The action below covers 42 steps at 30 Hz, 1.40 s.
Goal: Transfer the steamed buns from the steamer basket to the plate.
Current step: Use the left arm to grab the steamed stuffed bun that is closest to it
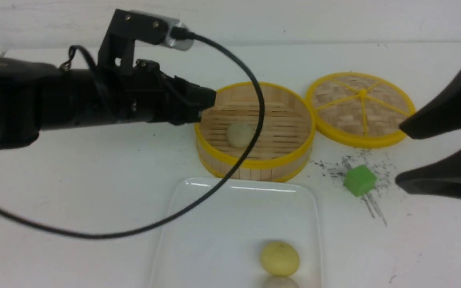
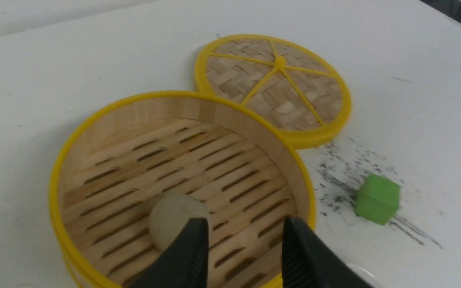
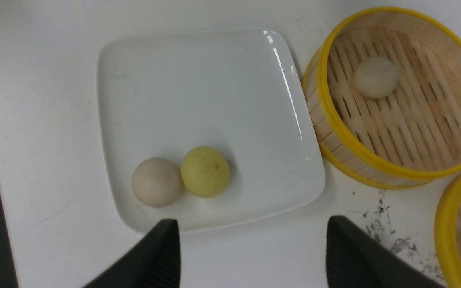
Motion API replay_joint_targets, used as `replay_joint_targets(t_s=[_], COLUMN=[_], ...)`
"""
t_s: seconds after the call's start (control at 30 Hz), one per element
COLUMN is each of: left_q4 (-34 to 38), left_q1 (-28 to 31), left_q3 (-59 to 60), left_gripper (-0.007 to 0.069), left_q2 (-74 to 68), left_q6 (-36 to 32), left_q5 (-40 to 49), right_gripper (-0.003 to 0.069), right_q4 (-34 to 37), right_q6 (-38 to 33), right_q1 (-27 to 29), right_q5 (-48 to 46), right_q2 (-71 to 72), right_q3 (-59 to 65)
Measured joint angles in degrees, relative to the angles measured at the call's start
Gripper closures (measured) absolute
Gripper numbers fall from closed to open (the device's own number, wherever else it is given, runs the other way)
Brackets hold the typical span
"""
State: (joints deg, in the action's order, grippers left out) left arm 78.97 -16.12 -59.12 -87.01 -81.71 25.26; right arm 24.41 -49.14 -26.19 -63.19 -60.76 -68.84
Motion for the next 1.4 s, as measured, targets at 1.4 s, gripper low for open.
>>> replay_joint_targets(t_s=[1.4], left_q4=[-10.17], left_q1=[-6.40], left_q3=[-20.97], left_gripper=[0.0336], left_q2=[-29.09], left_q6=[-1.17], left_q5=[-0.26], right_gripper=[0.0177], right_q4=[-0.08], right_q6=[0.41], right_q1=[0.00], right_q5=[-1.57], right_q2=[0.88], right_q3=[0.00])
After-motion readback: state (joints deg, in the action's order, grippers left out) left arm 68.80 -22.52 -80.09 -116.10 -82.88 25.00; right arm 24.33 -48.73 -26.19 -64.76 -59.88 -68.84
